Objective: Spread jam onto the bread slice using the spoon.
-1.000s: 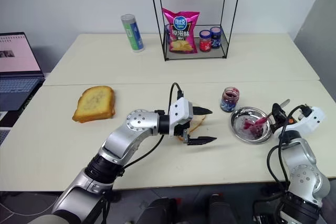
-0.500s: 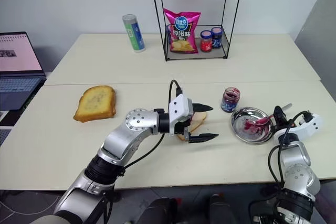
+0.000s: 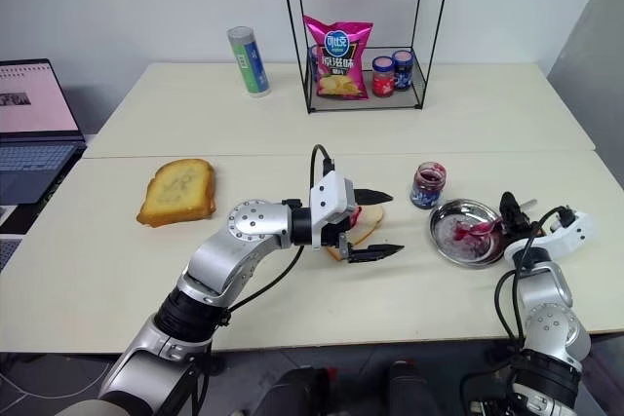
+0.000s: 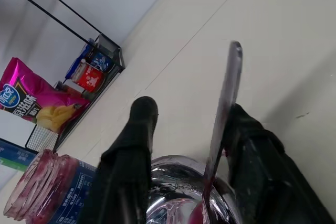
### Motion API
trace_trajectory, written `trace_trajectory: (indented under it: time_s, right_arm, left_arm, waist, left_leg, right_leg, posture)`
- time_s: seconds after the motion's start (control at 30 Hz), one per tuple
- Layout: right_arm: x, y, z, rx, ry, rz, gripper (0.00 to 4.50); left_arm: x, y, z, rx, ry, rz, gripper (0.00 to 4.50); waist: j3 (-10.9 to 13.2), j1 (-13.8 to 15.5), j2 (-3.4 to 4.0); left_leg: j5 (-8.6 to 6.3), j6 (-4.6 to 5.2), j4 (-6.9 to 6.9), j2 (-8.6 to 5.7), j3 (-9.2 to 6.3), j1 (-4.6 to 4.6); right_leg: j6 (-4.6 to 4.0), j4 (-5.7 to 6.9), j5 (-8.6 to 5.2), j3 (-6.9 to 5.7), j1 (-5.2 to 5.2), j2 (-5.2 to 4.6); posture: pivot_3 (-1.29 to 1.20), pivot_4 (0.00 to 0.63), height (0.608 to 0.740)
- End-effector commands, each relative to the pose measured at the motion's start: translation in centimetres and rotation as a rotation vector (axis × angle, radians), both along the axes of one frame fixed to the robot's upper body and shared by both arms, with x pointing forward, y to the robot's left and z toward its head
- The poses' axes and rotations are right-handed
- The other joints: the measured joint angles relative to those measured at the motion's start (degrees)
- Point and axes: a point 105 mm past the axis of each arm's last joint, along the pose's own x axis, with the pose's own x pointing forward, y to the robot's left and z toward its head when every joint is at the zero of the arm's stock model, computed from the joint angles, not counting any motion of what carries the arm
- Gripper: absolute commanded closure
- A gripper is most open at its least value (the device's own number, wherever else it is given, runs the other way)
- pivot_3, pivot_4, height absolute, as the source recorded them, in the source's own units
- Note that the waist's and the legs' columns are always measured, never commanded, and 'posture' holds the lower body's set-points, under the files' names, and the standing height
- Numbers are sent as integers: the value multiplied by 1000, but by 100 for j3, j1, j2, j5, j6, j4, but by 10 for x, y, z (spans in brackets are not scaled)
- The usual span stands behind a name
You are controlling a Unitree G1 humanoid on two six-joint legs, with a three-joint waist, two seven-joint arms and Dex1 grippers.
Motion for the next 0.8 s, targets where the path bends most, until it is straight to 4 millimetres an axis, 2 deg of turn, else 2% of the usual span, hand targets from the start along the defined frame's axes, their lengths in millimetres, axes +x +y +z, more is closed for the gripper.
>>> trace_trajectory:
  time_s: [0.03,0.1,0.23,0.5,0.6,0.67,0.7,0.77,0.8]
  right_arm:
    - [1,-7,23,-20,-76,-25,1427]
    - [1,-9,22,-22,-75,-28,856]
    - [0,-14,24,-27,-78,-42,33]
    - [-1,-25,32,-41,-90,-80,33]
    - [-3,-30,58,-102,-137,-84,33]
    - [-2,-4,88,-189,-189,52,33]
    - [-2,17,101,-267,-204,173,33]
    - [-8,57,111,-411,-199,413,33]
    - [-12,71,111,-459,-188,502,33]
  left_arm:
    - [-2,0,13,-29,-39,-11,0]
    - [-2,0,14,-31,-39,-10,0]
    - [-1,-1,15,-35,-41,-9,0]
    - [-1,0,15,-36,-41,-4,0]
    - [0,8,17,-43,-34,15,0]
    - [5,22,20,-42,-23,65,0]
    - [9,33,22,-34,-14,101,0]
    - [13,57,22,-16,21,170,0]
    - [14,67,21,-8,37,194,0]
  waist:
    - [0,0,0]
    - [0,0,0]
    - [0,1,0]
    - [0,0,0]
    - [0,0,0]
    - [1,-4,2]
    - [1,-15,3]
    - [4,-96,11]
    - [3,-111,8]
  left_leg:
    - [0,0,0,0,0,0]
    - [0,0,0,0,0,0]
    - [0,0,0,0,0,0]
    - [0,0,1,0,1,1]
    - [0,0,1,-1,2,1]
    - [0,0,1,-2,3,1]
    - [0,0,2,-2,4,1]
    - [0,0,0,2,10,2]
    - [0,0,-1,7,6,3]
  right_leg:
    - [0,0,0,0,0,0]
    - [0,0,0,0,0,0]
    - [0,0,0,0,0,0]
    - [0,1,0,1,1,0]
    - [0,2,0,0,1,0]
    - [0,2,0,0,1,0]
    - [0,3,0,1,0,0]
    - [0,5,0,3,-6,-2]
    - [-1,6,0,2,-5,-3]
  posture:
    - [0,150,740]
    - [0,150,740]
    - [0,150,740]
    - [0,150,740]
    - [0,150,740]
    - [0,150,740]
    - [0,150,740]
    - [0,150,740]
    - [0,150,740]
